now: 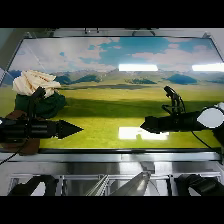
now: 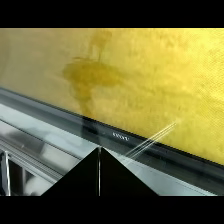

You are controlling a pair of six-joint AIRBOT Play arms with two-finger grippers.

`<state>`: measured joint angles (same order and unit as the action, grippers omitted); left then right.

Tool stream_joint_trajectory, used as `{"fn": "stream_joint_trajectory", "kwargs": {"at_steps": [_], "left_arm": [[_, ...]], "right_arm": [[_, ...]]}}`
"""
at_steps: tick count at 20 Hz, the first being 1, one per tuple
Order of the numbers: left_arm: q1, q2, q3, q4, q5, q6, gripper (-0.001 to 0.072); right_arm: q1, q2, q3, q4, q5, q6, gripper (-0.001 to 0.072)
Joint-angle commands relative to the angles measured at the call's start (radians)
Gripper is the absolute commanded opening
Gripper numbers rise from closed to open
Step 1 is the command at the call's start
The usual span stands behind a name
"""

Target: Fold the shirts.

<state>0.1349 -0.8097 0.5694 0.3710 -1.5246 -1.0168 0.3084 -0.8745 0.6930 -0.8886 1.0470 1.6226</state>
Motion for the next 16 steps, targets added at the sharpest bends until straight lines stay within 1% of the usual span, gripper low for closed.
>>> {"fn": "stream_joint_trajectory", "kwargs": {"at_steps": [1, 5, 6, 7, 9, 11, 12, 13, 14, 15, 16], "left_arm": [[0.001, 0.001, 0.000, 0.000, -0.001, 0.002, 0.0022], [0.001, 0.001, 0.002, 0.005, 0.003, 0.002, 0.0015], [0.001, 0.001, 0.013, 0.025, 0.009, 0.002, 0.0011], [0.001, 0.001, 0.043, 0.078, 0.019, -0.016, 0.0011], [0.001, 0.000, 0.137, 0.227, 0.064, -0.098, 0.0011], [0.002, -0.009, 0.263, 0.431, 0.143, -0.190, 0.0013], [0.013, -0.035, 0.338, 0.544, 0.176, -0.252, 0.0013], [0.039, -0.075, 0.406, 0.629, 0.191, -0.297, 0.0014], [0.085, -0.132, 0.472, 0.691, 0.193, -0.321, 0.0035], [0.146, -0.199, 0.530, 0.716, 0.187, -0.320, 0.0229], [0.213, -0.262, 0.570, 0.708, 0.191, -0.320, 0.0477]], "right_arm": [[0.001, 0.000, 0.000, 0.000, 0.000, 0.000, 0.0021], [0.001, 0.000, 0.000, 0.000, 0.000, 0.000, 0.0021], [0.001, 0.000, 0.000, 0.000, 0.000, 0.000, 0.0021], [0.001, 0.000, 0.000, 0.000, 0.000, 0.000, 0.0021], [0.001, 0.000, 0.000, 0.000, 0.000, 0.000, 0.0022], [0.001, 0.000, 0.000, 0.000, 0.000, 0.000, 0.0021], [0.001, 0.000, 0.000, 0.000, 0.000, 0.000, 0.0021], [0.001, 0.000, 0.000, 0.000, 0.000, 0.000, 0.0021], [0.001, 0.000, 0.000, 0.000, 0.000, 0.000, 0.0021], [0.001, -0.001, 0.000, 0.008, -0.001, 0.000, 0.0021], [0.001, -0.001, 0.000, 0.021, -0.001, 0.000, 0.0021]]}}
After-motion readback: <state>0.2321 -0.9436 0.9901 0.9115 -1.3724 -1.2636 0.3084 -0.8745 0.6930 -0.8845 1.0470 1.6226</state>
